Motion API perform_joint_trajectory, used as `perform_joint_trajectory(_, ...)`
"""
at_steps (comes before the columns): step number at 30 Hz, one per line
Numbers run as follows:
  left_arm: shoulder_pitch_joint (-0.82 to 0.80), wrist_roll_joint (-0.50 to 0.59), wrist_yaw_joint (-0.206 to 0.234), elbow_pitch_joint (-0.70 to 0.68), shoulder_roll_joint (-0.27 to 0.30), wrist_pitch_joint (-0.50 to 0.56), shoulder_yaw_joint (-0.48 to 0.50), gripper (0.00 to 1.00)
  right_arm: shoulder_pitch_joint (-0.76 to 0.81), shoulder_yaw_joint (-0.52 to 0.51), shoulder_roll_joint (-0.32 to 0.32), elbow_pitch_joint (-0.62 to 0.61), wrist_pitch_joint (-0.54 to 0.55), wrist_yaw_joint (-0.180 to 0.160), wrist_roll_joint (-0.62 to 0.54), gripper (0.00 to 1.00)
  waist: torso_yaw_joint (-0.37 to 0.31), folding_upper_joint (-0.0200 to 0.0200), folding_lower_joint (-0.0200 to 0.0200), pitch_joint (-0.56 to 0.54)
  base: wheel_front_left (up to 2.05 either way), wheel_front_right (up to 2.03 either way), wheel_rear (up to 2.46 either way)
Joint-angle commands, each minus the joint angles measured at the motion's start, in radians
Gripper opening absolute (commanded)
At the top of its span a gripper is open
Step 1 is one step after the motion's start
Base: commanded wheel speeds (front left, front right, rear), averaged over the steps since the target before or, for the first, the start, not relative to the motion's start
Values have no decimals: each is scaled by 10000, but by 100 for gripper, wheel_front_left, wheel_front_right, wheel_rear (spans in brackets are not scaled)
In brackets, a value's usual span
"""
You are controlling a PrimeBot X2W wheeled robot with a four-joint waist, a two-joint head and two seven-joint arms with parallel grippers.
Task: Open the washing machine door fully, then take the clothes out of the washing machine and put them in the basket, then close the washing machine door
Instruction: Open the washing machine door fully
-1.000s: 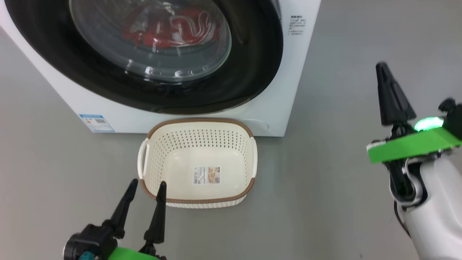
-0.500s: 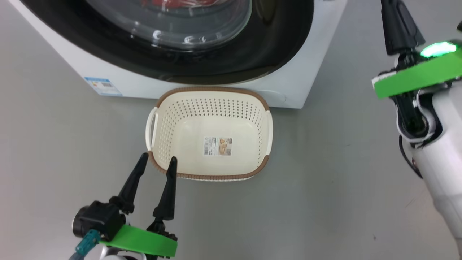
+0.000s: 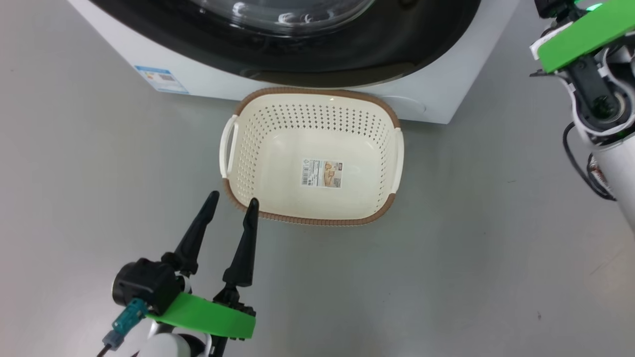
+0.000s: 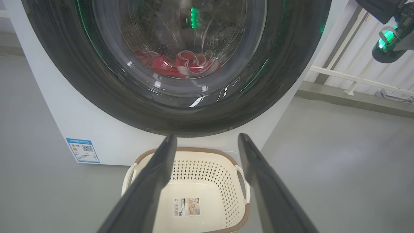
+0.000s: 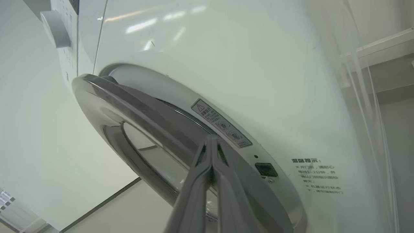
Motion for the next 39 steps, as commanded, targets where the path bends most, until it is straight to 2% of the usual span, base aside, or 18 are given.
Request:
perform_joint_trajectory(1, -202, -65, 64, -203, 125, -120, 251, 100, -166, 113, -56, -182, 171, 65, 262, 0, 164, 0, 0, 163, 0, 0, 0)
perform_joint_trajectory(9, -311, -148, 59, -176, 125, -120, 84, 100, -763, 350, -471, -100, 1641, 65, 1945, 0, 356, 0, 0, 451, 0, 0, 0)
perform_joint_trajectory(17, -570, -230, 28, -181, 125, -120, -205, 100, -1392, 10, -685, 75, 3032, 65, 3331, 0, 556, 0, 0, 794, 0, 0, 0)
perform_joint_trajectory(27, -706, -361, 7, -233, 125, -120, -469, 100, -2094, -205, -749, 592, 4377, 65, 3925, 0, 731, 0, 0, 998, 0, 0, 0)
perform_joint_trajectory(39, -699, -380, 39, -230, 125, -120, -484, 100, -1915, -278, -600, 659, 5666, 65, 4349, 0, 670, 0, 0, 858, 0, 0, 0)
